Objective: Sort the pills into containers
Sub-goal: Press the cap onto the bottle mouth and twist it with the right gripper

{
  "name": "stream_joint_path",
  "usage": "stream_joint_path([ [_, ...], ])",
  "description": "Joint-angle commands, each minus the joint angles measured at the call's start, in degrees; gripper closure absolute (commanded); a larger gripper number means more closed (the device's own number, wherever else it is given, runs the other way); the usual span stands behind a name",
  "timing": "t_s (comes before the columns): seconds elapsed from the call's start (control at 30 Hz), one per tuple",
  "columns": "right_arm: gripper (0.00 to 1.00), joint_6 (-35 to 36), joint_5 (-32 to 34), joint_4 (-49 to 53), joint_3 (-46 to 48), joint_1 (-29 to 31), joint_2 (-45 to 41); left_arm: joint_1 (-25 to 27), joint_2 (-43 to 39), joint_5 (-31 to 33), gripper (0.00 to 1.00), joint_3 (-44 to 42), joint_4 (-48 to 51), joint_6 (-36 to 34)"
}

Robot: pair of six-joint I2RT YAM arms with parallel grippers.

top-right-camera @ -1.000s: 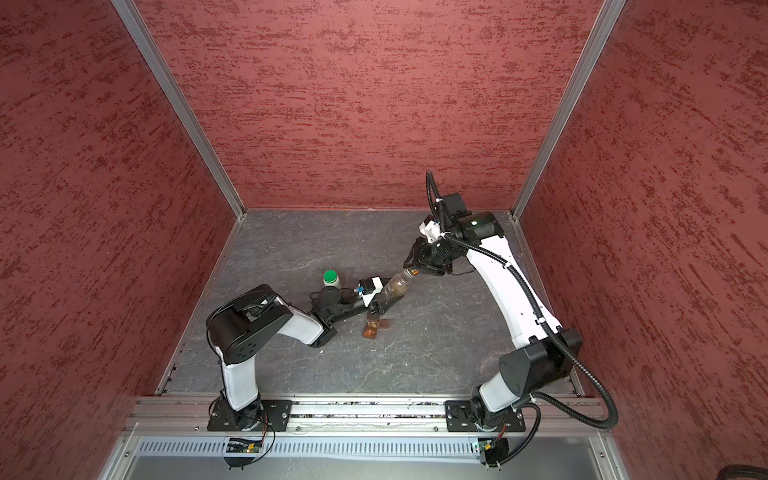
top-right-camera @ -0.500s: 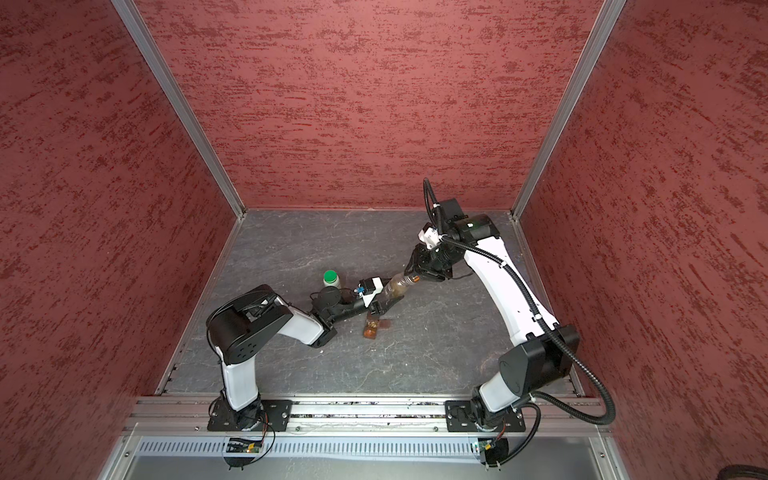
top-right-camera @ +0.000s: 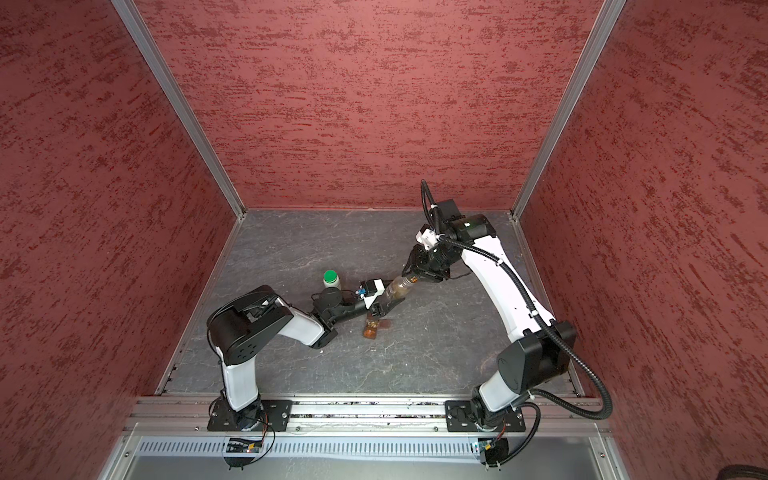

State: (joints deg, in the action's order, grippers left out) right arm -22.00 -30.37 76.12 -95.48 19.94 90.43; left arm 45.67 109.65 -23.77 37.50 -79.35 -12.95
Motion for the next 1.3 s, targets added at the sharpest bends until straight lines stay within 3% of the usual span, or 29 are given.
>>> stream_joint_path([
  [0.0, 0.56, 1.26, -0.57, -0.61, 0.13, 0.87, 0.75, 0.38, 0.30, -1.01, 1.00, 0.21, -1.60, -1.04],
  [0.63, 0.56, 0.01, 1.94, -0.62, -4.80, 3.61, 3.61, 0.63, 0.04, -1.59, 1.00, 0.12, -1.60, -1.73],
  [1.27, 0.48, -0.80, 2.31, -1.54, -3.23, 3.74, 2.63, 0.23, -0.59, -0.83, 1.00, 0.03, -1.58, -1.82],
])
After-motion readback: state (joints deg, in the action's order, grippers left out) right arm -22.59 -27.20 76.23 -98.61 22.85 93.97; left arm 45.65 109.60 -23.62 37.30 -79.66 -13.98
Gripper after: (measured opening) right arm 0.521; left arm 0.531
